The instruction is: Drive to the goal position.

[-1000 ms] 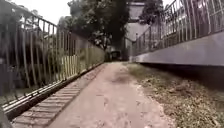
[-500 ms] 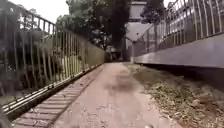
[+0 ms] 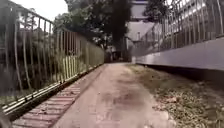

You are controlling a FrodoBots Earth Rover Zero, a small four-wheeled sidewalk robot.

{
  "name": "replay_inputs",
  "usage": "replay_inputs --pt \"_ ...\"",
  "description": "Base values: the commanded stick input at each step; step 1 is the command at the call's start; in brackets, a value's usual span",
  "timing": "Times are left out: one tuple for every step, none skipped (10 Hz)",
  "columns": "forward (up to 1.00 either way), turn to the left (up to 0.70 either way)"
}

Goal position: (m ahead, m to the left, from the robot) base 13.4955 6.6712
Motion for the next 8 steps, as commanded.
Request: replay_inputs --pt "1.0 0.0" --pt "1.0 0.0" --pt "1.0 0.0" --pt "1.0 0.0" --pt "1.0 0.0" --pt "1.0 0.0" --pt "1.0 0.0" --pt "1.0 0.0"
